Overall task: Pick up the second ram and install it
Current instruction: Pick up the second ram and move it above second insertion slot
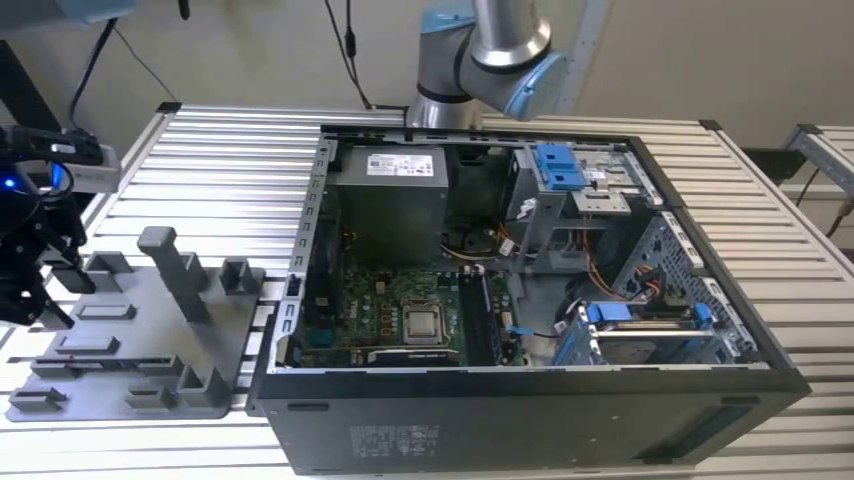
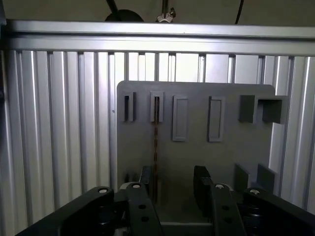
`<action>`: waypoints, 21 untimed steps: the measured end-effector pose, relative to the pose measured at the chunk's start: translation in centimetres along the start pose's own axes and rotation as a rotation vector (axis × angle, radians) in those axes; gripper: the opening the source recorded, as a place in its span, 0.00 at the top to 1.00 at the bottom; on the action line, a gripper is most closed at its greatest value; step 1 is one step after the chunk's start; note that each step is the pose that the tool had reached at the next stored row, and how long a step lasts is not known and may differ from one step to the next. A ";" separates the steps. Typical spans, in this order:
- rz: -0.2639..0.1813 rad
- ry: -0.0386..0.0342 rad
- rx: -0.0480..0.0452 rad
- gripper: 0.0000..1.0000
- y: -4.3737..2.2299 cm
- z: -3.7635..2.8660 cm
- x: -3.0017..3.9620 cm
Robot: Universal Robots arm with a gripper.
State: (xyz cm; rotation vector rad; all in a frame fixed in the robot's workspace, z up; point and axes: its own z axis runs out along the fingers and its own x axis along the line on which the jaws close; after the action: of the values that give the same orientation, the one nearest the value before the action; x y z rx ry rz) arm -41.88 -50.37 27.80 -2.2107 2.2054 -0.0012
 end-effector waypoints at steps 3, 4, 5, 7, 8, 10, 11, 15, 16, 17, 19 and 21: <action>0.000 0.0010 -0.0001 0.52 0.01 0.23 0.00; 0.000 0.0022 0.0000 0.52 0.01 0.28 0.00; 0.000 0.0027 -0.0002 0.52 0.01 0.28 0.01; 0.000 0.0027 -0.0002 0.52 0.01 0.28 0.01; 0.000 0.0027 -0.0001 0.52 0.01 0.29 0.00; 0.000 0.0026 -0.0001 0.52 0.01 0.30 0.00; 0.000 0.0026 0.0000 0.52 0.01 0.33 0.00; 0.000 0.0025 0.0001 0.52 0.01 0.57 0.01; 0.000 0.0026 0.0000 0.52 0.02 0.66 0.01; 0.000 0.0025 0.0001 0.52 0.02 0.75 0.01; 0.000 0.0030 0.0000 0.52 0.02 0.92 0.02; 0.000 0.0040 -0.0002 0.52 0.02 1.07 0.03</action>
State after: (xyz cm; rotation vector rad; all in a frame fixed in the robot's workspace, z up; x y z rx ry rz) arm -41.89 -50.39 26.74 -2.2128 2.2075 -0.0054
